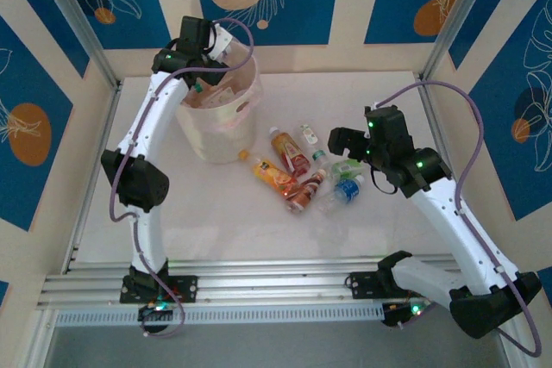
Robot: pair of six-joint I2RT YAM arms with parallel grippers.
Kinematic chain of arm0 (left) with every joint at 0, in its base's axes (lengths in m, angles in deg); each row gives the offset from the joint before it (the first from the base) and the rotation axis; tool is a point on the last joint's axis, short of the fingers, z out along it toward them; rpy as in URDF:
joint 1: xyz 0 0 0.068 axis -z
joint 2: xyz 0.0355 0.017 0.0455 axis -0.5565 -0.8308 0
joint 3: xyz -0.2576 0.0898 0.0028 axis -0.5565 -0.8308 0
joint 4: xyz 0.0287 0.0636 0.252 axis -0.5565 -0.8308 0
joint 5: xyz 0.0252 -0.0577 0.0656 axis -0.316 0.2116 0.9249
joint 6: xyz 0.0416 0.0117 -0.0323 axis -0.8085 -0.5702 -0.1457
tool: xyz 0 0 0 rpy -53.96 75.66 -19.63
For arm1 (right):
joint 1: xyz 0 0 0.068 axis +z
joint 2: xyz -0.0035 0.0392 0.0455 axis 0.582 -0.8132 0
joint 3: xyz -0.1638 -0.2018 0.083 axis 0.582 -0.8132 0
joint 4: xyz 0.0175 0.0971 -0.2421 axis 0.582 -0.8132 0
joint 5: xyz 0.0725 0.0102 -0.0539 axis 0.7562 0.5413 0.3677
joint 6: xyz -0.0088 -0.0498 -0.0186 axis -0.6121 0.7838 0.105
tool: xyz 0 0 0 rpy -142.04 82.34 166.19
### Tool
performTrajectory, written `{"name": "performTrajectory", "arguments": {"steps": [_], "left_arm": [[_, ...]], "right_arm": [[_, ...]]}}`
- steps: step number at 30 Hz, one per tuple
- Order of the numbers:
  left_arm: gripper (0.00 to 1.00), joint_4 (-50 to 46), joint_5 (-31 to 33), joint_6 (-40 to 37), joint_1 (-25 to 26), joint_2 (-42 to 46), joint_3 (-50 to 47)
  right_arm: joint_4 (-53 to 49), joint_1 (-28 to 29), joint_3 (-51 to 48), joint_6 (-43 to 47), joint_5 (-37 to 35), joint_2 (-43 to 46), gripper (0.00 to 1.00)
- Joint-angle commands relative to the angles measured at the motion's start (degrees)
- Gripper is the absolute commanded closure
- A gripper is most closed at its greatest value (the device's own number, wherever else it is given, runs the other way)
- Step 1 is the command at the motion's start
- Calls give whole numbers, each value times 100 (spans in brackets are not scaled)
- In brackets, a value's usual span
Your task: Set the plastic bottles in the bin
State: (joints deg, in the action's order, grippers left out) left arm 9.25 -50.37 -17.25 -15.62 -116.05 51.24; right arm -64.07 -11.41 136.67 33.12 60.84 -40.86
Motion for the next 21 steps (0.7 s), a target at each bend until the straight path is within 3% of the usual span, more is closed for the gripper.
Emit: {"name": "performTrajectory", "arguments": {"steps": [1,13,21], "left_arm": [[18,-67,179,-58,100,28,354],[22,-7,681,337,119,433,422],[14,113,170,1489,115,1591,-247]], "right_arm": [[-215,-54,181,-119,-192,108,1],[-855,-316,225,-503,-546,59,1],[-1197,-823,-237,-1009,-235,-171,1]]}}
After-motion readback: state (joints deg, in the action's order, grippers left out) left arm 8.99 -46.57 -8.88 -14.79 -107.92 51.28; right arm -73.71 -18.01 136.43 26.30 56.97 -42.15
